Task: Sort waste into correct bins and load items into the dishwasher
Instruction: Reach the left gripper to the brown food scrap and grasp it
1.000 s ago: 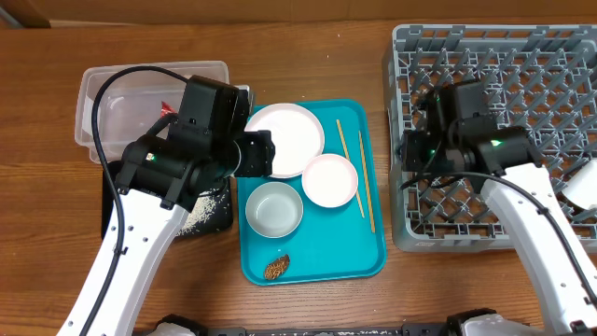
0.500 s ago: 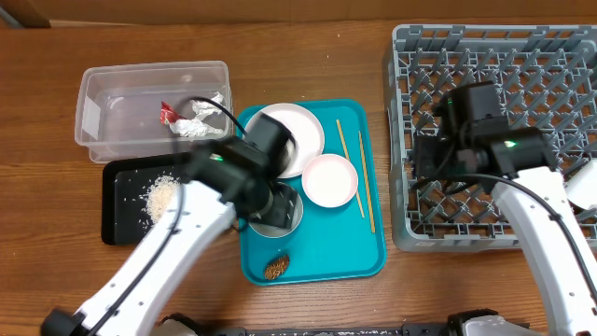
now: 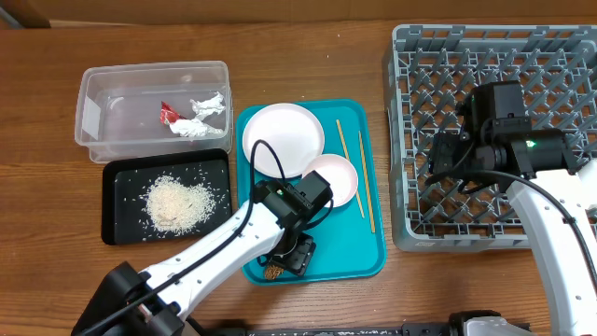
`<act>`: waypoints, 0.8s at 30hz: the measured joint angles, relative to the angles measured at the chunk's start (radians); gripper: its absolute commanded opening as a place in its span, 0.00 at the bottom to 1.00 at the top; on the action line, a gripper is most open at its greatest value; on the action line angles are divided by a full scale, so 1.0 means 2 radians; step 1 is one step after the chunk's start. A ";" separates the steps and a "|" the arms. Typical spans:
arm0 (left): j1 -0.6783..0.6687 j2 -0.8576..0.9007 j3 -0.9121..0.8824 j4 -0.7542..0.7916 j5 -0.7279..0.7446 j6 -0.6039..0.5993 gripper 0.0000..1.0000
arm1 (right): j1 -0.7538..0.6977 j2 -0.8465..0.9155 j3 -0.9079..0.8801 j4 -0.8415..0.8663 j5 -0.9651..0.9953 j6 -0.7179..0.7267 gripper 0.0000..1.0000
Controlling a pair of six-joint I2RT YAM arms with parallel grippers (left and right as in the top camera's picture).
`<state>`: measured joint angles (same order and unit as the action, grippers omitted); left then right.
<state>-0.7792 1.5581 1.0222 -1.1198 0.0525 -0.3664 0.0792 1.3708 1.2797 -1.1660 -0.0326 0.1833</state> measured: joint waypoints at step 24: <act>0.000 0.008 -0.076 0.094 0.006 -0.023 0.61 | 0.000 0.000 0.000 -0.004 0.000 0.000 0.60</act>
<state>-0.7792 1.5749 0.8707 -0.9318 0.0647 -0.4133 0.0792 1.3708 1.2800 -1.1732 -0.0330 0.1833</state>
